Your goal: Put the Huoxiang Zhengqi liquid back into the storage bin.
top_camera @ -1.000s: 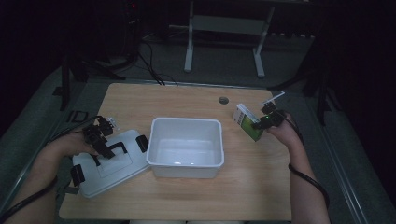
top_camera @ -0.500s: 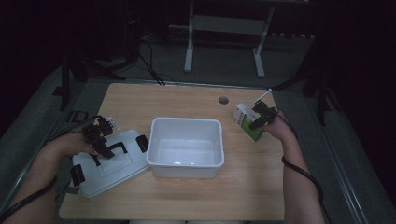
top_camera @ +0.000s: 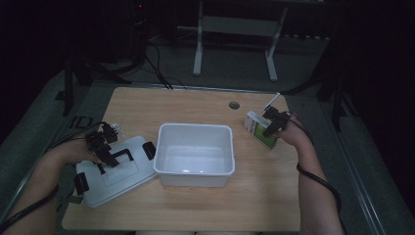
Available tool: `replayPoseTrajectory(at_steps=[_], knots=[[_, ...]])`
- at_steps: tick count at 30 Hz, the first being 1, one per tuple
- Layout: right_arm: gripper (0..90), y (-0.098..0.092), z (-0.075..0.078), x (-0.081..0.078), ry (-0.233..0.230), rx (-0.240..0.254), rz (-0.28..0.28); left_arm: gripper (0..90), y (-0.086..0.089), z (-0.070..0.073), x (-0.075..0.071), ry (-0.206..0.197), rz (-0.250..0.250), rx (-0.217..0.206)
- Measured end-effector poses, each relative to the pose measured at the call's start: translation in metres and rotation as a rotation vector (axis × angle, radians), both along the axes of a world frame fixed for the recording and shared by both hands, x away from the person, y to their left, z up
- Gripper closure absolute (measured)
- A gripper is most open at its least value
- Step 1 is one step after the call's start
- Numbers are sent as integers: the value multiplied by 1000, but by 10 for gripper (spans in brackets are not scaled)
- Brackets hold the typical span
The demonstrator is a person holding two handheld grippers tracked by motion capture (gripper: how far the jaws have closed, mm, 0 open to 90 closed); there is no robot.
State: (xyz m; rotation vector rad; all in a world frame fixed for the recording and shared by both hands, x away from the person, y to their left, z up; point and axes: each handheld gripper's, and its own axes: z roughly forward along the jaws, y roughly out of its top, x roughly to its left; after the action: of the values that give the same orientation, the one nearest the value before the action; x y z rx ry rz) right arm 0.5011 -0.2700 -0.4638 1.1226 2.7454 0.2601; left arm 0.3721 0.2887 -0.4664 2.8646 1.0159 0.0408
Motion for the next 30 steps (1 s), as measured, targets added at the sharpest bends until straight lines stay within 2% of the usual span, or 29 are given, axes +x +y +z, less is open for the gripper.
replayPoseTrajectory(at_steps=[2,5,9,14,17,18,19,23,27,28,30], knots=[[647,-1,3,-2,0,-2,10,273,-1,0,0,2,-3,6],[648,-2,7,-6,7,0,25,273,-2,3,0,-5,-5,-5],[650,-5,14,-13,-7,37,40,272,-3,5,0,-7,-10,-3],[649,-6,26,-21,-14,55,72,272,-4,6,0,-5,-12,3],[649,-3,46,-32,-40,67,105,273,-5,8,-1,-8,-9,0],[649,-3,46,-32,-40,67,105,272,-5,8,-1,-8,-9,0],[650,-1,58,-37,-61,80,132,272,-5,8,-2,-7,-9,0],[650,5,82,-50,-91,92,175,273,-6,9,-2,-7,-10,8],[649,15,103,-63,-115,95,239,273,-7,10,-3,-12,-16,10],[649,15,103,-63,-115,95,239,273,-7,10,-3,-12,-16,10],[649,25,117,-73,-139,121,290,273,-7,11,-3,-13,-21,12]])
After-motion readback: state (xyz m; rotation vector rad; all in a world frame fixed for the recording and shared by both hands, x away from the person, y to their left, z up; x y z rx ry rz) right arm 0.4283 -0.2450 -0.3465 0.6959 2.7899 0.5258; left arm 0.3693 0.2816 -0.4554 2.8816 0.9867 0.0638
